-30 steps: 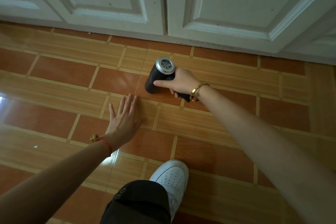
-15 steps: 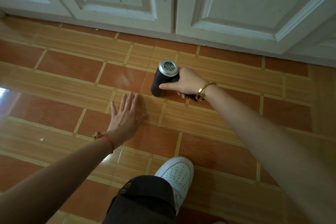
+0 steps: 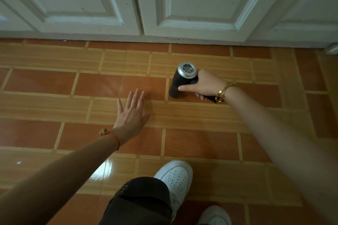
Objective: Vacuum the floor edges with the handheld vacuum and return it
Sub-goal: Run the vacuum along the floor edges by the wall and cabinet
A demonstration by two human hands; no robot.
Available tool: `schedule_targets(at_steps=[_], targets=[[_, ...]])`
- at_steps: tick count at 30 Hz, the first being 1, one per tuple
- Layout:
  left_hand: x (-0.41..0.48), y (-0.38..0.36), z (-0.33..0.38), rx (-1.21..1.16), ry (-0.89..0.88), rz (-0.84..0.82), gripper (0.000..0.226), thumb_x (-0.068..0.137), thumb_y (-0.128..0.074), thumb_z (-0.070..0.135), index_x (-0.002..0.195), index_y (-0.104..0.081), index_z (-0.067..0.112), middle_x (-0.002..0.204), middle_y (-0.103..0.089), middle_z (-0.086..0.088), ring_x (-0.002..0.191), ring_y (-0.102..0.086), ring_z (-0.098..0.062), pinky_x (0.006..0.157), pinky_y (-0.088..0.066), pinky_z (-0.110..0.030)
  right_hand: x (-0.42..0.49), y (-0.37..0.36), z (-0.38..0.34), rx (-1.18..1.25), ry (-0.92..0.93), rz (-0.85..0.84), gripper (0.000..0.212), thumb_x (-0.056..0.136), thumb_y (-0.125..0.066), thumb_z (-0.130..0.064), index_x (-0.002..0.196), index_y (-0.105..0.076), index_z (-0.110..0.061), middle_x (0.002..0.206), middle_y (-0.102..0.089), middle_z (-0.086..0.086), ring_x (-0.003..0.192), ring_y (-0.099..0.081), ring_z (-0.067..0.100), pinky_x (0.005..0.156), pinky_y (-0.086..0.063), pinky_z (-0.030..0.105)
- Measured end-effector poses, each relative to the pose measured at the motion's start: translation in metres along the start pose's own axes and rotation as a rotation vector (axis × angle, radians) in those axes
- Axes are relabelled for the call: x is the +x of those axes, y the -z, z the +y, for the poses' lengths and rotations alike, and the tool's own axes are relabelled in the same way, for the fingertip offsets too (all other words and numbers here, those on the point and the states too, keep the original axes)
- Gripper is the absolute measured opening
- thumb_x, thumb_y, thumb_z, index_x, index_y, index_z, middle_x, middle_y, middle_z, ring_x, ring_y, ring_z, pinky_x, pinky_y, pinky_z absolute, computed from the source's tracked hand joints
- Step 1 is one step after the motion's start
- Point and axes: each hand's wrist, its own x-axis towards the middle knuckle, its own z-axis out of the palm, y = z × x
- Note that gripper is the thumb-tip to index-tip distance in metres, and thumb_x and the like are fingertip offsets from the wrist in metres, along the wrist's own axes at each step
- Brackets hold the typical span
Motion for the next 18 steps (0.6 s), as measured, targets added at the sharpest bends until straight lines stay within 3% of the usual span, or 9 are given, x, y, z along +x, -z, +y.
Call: schedule_targets(at_steps=[5, 9, 13, 18], targets=[[0.014, 0.002, 0.026, 0.014, -0.076, -0.016, 0.075, 0.103, -0.027, 0.048, 0.157, 0.014, 0.017, 0.165, 0.018, -0.005, 0.152, 0.017, -0.025, 0.121, 0.0, -0.061, -0.023, 0.017, 0.03, -0.106, -0.034, 0.124, 0.046, 0.079, -0.07, -0.055, 0.111, -0.05, -0.029, 0.063, -0.069, 0.004, 0.043, -0.062, 0.015, 0.047, -0.055, 0.031], [0.024, 0.0, 0.046, 0.029, -0.133, -0.018, 0.075, 0.103, -0.027, 0.049, 0.157, 0.013, 0.016, 0.166, 0.015, -0.006, 0.152, 0.015, -0.026, 0.121, 0.0, -0.062, -0.045, 0.023, 0.054, 0.013, -0.072, 0.0, 0.033, 0.078, -0.074, -0.051, 0.088, -0.053, -0.027, 0.052, -0.063, 0.001, 0.038, -0.057, 0.012, 0.041, -0.048, 0.025], [0.031, -0.005, 0.064, 0.034, -0.191, -0.02, 0.075, 0.103, -0.028, 0.05, 0.157, 0.013, 0.018, 0.166, 0.014, -0.005, 0.152, 0.014, -0.026, 0.121, -0.001, -0.062, -0.059, 0.025, 0.067, 0.003, -0.093, 0.041, 0.035, 0.078, -0.073, -0.053, 0.076, -0.048, -0.029, 0.049, -0.062, -0.001, 0.037, -0.057, 0.011, 0.042, -0.05, 0.025], [0.039, -0.01, 0.084, 0.044, -0.255, -0.009, 0.074, 0.103, -0.028, 0.051, 0.157, 0.012, 0.019, 0.166, 0.013, -0.005, 0.153, 0.013, -0.026, 0.121, 0.001, -0.061, -0.074, 0.026, 0.078, -0.113, -0.1, 0.177, 0.051, 0.077, -0.07, -0.06, 0.108, -0.055, -0.022, 0.059, -0.068, 0.003, 0.039, -0.061, 0.013, 0.044, -0.056, 0.029]])
